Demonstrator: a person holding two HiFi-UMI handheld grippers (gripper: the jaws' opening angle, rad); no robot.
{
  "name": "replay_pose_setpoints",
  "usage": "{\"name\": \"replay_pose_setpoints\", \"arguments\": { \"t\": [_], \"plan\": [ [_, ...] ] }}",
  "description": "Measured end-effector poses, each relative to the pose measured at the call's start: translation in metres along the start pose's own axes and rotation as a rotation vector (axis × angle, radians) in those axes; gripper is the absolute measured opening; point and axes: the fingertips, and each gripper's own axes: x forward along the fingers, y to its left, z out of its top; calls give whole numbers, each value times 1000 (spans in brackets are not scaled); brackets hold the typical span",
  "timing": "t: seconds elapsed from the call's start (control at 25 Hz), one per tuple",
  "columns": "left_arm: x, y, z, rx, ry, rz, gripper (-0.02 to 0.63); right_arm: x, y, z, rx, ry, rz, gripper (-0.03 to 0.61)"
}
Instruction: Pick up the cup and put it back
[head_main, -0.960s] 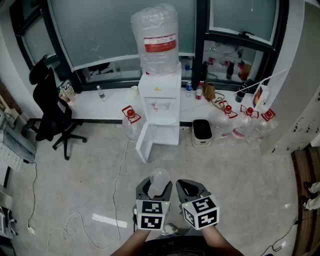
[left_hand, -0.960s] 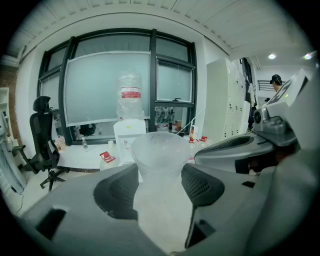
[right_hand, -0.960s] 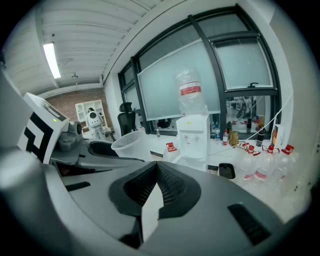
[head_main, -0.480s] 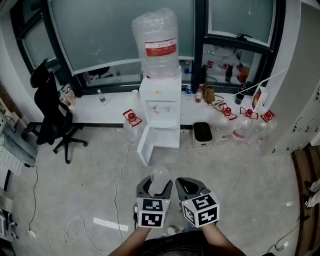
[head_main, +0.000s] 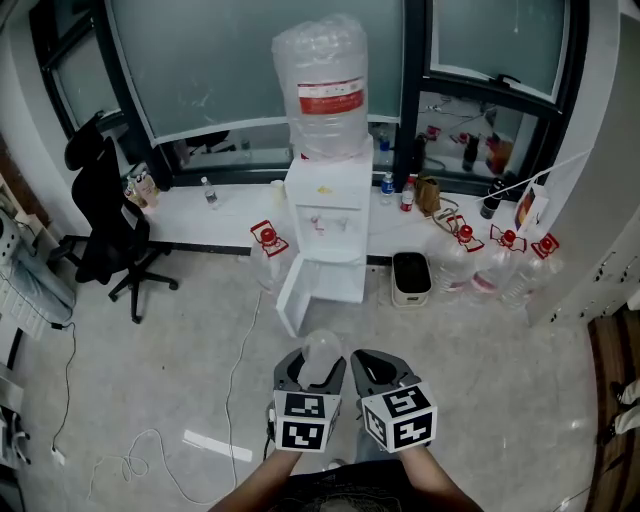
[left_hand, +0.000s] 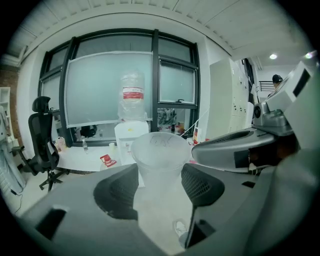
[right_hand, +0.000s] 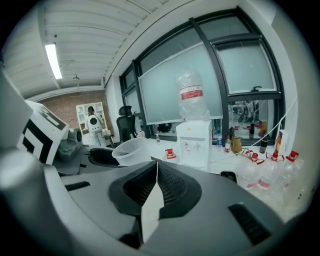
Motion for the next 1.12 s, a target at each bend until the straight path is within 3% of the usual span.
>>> {"name": "replay_pose_setpoints", "arguments": {
  "t": [0.56, 1.12],
  "plan": [
    [103, 27, 53, -14, 13, 55, 270, 77, -83, 54, -32, 0, 67, 21],
    [195, 23, 88, -33, 51, 93, 270, 124, -159, 77, -41, 19, 128, 21]
  ]
}}
